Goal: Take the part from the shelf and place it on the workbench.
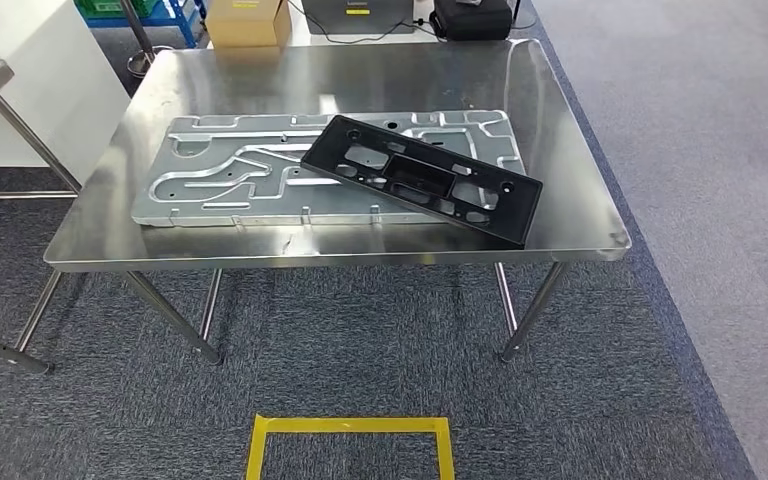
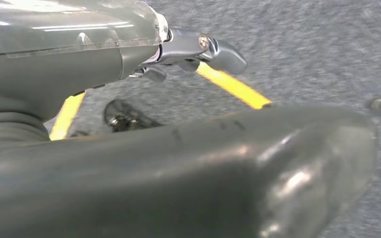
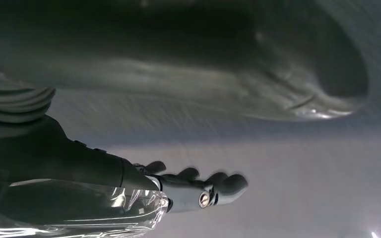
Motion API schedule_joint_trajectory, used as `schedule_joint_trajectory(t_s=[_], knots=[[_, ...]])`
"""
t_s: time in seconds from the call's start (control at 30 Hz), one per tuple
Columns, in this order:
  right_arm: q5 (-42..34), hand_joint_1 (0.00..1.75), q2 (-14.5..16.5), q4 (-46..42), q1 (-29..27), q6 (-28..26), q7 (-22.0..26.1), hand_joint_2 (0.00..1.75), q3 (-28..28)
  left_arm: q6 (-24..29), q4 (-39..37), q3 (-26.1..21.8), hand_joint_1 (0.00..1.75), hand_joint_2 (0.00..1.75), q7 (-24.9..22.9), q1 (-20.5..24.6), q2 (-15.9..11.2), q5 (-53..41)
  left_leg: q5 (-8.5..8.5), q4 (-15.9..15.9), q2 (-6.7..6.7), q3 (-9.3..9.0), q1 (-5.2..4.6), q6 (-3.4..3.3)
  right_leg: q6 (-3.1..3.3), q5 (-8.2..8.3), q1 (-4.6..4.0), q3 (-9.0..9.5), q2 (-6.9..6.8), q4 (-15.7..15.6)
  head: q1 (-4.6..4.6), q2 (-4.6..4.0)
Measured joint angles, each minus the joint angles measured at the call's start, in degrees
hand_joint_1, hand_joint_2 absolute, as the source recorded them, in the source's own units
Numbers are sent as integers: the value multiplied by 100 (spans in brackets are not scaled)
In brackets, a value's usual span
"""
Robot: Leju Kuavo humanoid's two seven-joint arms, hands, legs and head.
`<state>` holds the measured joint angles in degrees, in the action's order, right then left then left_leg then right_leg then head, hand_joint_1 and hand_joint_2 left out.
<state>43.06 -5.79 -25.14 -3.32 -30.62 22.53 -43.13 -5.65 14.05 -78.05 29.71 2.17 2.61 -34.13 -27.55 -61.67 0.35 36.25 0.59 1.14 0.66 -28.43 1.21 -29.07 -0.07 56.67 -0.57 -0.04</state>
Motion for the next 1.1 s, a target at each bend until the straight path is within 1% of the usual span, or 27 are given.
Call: schedule_joint_trajectory(t_s=[0.07, 0.1, 0.13, 0.17, 0.2, 0.23, 0.27, 0.3, 0.33, 0.37, 0.43, 0.47, 0.5, 0.57, 0.6, 0.63, 0.67, 0.7, 0.73, 0.77, 0.8, 0.83, 0.9, 0.97, 1.0, 1.03, 1.1], knots=[[187, 0, 73, 395, 49, 397, -242, 0, 26, -9, 0, -4, 0, 0, 44, -13, 19, -10, -603, -694, -2, 169, 3, 21, 58, 125, -27, -166, -7, 8, -10, 0], [273, 0, 96, 554, 72, 705, -404, 0, 52, -17, 0, -4, 0, 0, 68, -14, 21, -29, -770, -1010, -3, 204, 1, 21, 68, 188, -46, -255, -7, 16, -11, 0], [344, 0, 117, 693, 96, 1082, -601, 0, 88, -31, 0, -5, 0, 0, 91, -14, 21, -60, -801, -1197, -3, 170, -2, 13, 74, 248, -66, -345, -7, 29, -11, 0], [402, 0, 142, 818, 118, 1507, -829, 0, 125, -48, 0, -5, 0, 0, 107, -16, 21, -102, -700, -1194, -3, 38, -11, -7, 77, 304, -84, -433, -7, 46, -11, 0], [443, 0, 177, 924, 139, 1939, -1073, 0, 158, -67, 0, -5, 0, 0, 115, -16, 21, -148, -532, -993, -4, -195, -29, -41, 76, 357, -101, -514, -6, 65, -11, 0], [474, 0, 220, 1014, 163, 2319, -1299, 0, 188, -84, 0, -5, 0, 0, 114, -13, 17, -193, -390, -634, -6, -507, -55, -90, 73, 406, -109, -578, -8, 83, -11, 0], [505, 0, 272, 1086, 186, 2630, -1490, 0, 216, -95, 0, -5, 0, 0, 103, -6, 11, -232, -332, -180, -5, -851, -86, -143, 63, 454, -124, -628, -9, 100, -11, 0], [537, 0, 331, 1144, 207, 2856, -1630, 0, 246, -98, 0, -5, 0, 0, 89, 6, 4, -266, -353, 244, -4, -1133, -113, -189, 46, 505, -132, -665, -16, 111, -11, 0], [564, 0, 383, 1190, 227, 3001, -1722, 0, 275, -96, 0, -4, 0, 0, 76, 18, -2, -290, -406, 541, -2, -1311, -136, -229, 23, 561, -131, -690, -26, 113, -11, 0], [587, 0, 424, 1228, 242, 3093, -1779, 0, 298, -89, 0, -4, 0, 0, 63, 23, -4, -303, -441, 708, 0, -1385, -152, -264, -8, 619, -128, -707, -34, 107, -13, 0], [625, 0, 465, 1290, 264, 3180, -1830, 0, 324, -74, -1, -3, 0, 0, 44, 17, 4, -312, -348, 777, 15, -1335, -152, -332, -75, 677, -113, -741, -29, 102, -16, 0], [650, 0, 474, 1313, 269, 3209, -1838, 0, 337, -68, -2, -3, 0, 0, 37, 13, 12, -313, -275, 795, 27, -1286, -141, -369, -104, 569, -107, -772, -18, 169, -16, 0], [684, 0, 480, 1332, 272, 3240, -1834, 0, 356, -62, -2, -3, 0, 0, 33, 10, 20, -314, -194, 812, 39, -1221, -127, -398, -132, 344, -101, -824, -7, 335, -12, 0], [773, 0, 491, 1352, 284, 3294, -1769, 0, 414, -52, -2, -4, 0, 0, 30, 9, 36, -319, -57, 801, 51, -1052, -116, -430, -185, -281, -66, -964, 0, 967, -8, 0], [816, 0, 498, 1356, 292, 3305, -1711, 0, 449, -43, -2, -5, 0, 0, 29, 8, 43, -325, 7, 783, 56, -955, -115, -430, -213, -483, -49, -1016, 0, 1323, -6, 0], [843, 0, 505, 1358, 300, 3303, -1656, 0, 480, -34, -2, -5, 0, 0, 29, 11, 51, -338, 68, 752, 69, -850, -113, -421, -240, -529, -29, -1019, -1, 1588, -6, 0], [839, 0, 513, 1361, 308, 3297, -1613, 0, 503, -26, -2, -5, 0, 0, 27, 14, 59, -353, 118, 707, 91, -742, -110, -410, -265, -437, -7, -952, -4, 1699, -7, 0], [809, 0, 519, 1365, 321, 3294, -1591, 0, 516, -20, -2, -5, 0, 0, 26, 16, 68, -368, 158, 646, 117, -628, -103, -394, -288, -263, 17, -795, -16, 1618, -6, 0], [753, 0, 522, 1368, 337, 3296, -1577, 0, 520, -19, -2, -5, 0, 0, 24, 17, 80, -385, 187, 568, 149, -515, -96, -374, -312, -99, 41, -542, -61, 1352, -6, 0], [688, 0, 526, 1370, 362, 3308, -1561, 0, 516, -19, -2, -5, 0, 0, 21, 15, 89, -398, 205, 482, 178, -409, -96, -347, -337, -47, 45, -257, -137, 972, -5, 0], [629, 0, 528, 1371, 392, 3326, -1536, 0, 505, -19, -2, -5, 0, 0, 18, 13, 97, -409, 222, 403, 211, -318, -94, -315, -327, -82, 30, -9, -202, 597, -9, 0], [578, 0, 533, 1372, 420, 3351, -1508, 0, 489, -20, -2, -5, 0, 0, 14, 12, 102, -418, 244, 341, 252, -251, -96, -276, -305, -162, 9, 148, -247, 312, -10, 0], [523, 0, 541, 1377, 447, 3398, -1465, 0, 448, -25, -2, -4, 0, 0, 8, 20, 107, -429, 311, 293, 338, -184, -94, -204, -200, -250, -34, 174, -201, 115, -18, 0], [500, 0, 544, 1387, 416, 3431, -1458, 0, 418, -39, -2, -3, 0, 0, 5, 31, 108, -435, 344, 270, 372, -148, -72, -138, -93, -171, -40, 84, -134, 109, -19, 0], [488, 0, 543, 1392, 398, 3448, -1462, 0, 405, -49, -3, -3, 0, 0, 3, 30, 112, -440, 246, 202, 325, -109, -56, -105, -40, -115, -42, 29, -113, 108, -18, 0], [478, 0, 542, 1398, 389, 3463, -1469, 0, 392, -59, -4, -3, 0, 0, 0, 24, 119, -449, 32, 31, 246, -42, -43, -76, 8, -48, -43, -46, -89, 103, -19, 0], [459, 0, 541, 1403, 397, 3483, -1492, 0, 362, -69, -6, -3, 0, 0, -7, 16, 130, -469, -584, -575, 79, 126, -34, -56, 61, 96, -63, -228, -23, 105, -23, 0]])
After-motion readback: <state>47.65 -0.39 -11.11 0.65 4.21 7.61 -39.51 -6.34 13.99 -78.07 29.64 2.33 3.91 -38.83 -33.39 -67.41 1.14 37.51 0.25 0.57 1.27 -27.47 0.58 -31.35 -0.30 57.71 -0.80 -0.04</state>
